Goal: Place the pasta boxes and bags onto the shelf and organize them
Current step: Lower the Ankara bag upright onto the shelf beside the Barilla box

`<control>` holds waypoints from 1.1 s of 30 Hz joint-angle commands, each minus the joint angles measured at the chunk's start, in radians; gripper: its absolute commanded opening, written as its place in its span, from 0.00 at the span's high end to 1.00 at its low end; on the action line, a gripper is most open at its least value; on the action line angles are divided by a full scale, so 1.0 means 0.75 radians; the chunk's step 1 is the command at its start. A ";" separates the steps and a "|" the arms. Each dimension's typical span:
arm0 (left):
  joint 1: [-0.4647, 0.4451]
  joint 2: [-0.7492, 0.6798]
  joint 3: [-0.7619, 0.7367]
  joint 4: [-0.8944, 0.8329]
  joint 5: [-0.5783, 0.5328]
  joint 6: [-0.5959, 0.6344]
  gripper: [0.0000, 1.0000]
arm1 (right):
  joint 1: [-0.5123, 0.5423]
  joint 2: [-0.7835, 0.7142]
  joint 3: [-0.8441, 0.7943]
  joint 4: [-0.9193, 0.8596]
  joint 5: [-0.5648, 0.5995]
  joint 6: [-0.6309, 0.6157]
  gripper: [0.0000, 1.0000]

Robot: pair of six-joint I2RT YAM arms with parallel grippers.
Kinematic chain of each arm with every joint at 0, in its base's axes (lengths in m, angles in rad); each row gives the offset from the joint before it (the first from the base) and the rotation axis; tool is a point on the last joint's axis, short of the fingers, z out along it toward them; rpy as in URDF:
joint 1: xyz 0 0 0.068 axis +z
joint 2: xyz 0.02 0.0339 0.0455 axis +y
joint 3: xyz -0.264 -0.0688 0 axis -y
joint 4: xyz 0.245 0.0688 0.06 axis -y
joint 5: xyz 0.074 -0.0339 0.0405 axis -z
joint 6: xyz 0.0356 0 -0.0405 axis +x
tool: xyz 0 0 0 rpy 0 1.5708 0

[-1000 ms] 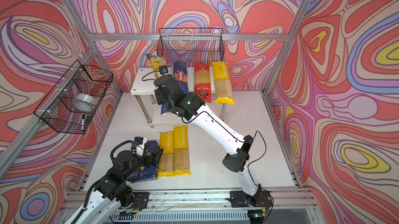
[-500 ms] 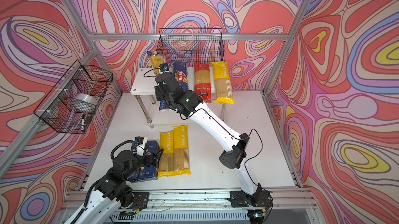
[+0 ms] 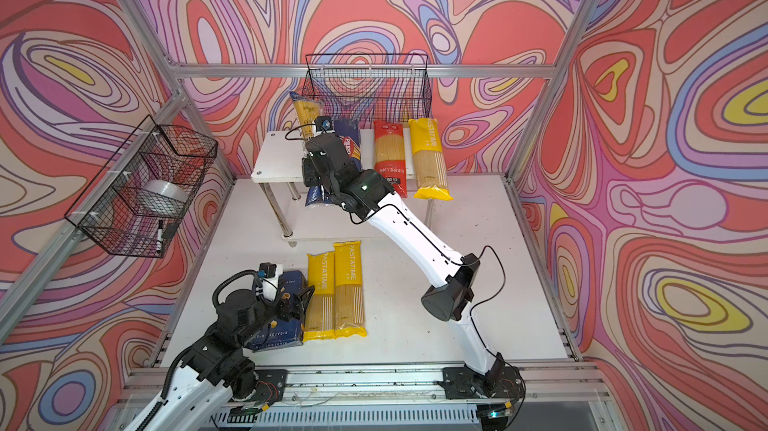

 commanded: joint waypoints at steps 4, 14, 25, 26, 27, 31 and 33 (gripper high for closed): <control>0.009 -0.003 -0.003 0.037 0.013 0.009 0.00 | -0.023 0.028 0.054 0.140 0.019 0.014 0.64; 0.008 -0.013 -0.005 0.034 0.012 0.011 0.00 | -0.034 0.032 0.073 0.129 0.005 0.027 0.58; 0.009 -0.013 -0.006 0.033 0.012 0.009 0.00 | -0.034 -0.029 0.074 0.138 -0.115 0.045 0.51; 0.009 -0.014 -0.006 0.033 0.011 0.012 0.00 | -0.034 -0.046 0.067 0.126 -0.139 0.045 0.51; 0.008 -0.015 -0.005 0.032 0.012 0.009 0.00 | -0.033 -0.065 0.058 0.115 -0.160 0.044 0.51; 0.008 -0.021 -0.005 0.029 0.007 0.009 0.00 | 0.004 -0.224 -0.101 0.080 -0.199 -0.005 0.51; 0.009 -0.027 -0.007 0.027 0.005 0.009 0.00 | 0.049 -0.319 -0.218 0.078 -0.169 -0.035 0.51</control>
